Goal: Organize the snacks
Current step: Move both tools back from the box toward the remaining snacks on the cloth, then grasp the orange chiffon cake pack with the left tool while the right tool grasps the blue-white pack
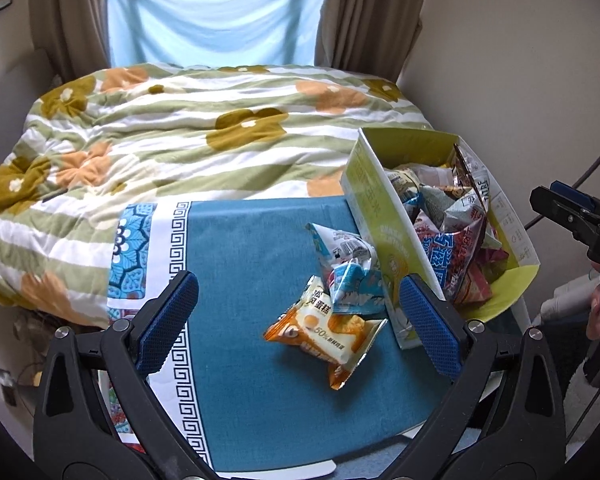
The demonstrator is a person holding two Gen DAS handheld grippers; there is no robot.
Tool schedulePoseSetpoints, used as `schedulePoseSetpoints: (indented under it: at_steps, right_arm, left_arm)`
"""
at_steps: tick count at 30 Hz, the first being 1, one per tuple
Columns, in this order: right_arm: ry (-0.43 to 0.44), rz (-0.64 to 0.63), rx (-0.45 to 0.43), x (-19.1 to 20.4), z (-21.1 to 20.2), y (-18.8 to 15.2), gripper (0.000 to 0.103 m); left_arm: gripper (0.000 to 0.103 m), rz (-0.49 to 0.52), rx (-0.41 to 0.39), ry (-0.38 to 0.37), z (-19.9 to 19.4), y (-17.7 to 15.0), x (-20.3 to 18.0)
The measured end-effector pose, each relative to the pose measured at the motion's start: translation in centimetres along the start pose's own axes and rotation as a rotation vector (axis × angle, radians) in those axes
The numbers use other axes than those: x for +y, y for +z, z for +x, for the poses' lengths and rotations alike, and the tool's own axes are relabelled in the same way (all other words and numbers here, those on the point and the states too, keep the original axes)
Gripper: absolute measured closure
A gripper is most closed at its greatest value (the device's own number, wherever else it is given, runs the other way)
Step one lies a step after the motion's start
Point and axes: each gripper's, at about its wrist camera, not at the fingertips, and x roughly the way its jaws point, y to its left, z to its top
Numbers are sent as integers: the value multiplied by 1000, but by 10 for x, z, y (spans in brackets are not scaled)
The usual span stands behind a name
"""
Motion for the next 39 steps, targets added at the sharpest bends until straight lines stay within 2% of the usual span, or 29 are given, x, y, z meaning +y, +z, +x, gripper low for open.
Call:
schedulePoseSetpoints:
  at_steps: [6,13,16,20,25,28,33,39]
  right_arm:
    - [-73,85,38,31,7,-22,7]
    - [-184,191,75,52,14,-54,7]
    - [-224,255,90,59,17,-73,7]
    - [-266,330,115,64,23,-100,7]
    - [-277,386,179,67,41,-132,7]
    - [-255,418,200,67,52,-143,7]
    - [-229,404,200,76,68,-149,7]
    - [-173,344,200,95,84,-145,7]
  left_arm:
    - [3,121,123,-103,41,-11,0]
    - [3,282,226,-190,97,-29,-8]
    - [3,310,268,-222,125,-38,-11]
    - [3,297,305,-229,152,-47,-10]
    - [3,303,348,-217,178,-60,-11]
    - [3,268,362,-257,186,-61,-4]
    - [2,279,362,-265,189,-61,10]
    - [2,294,361,-216,183,-58,36]
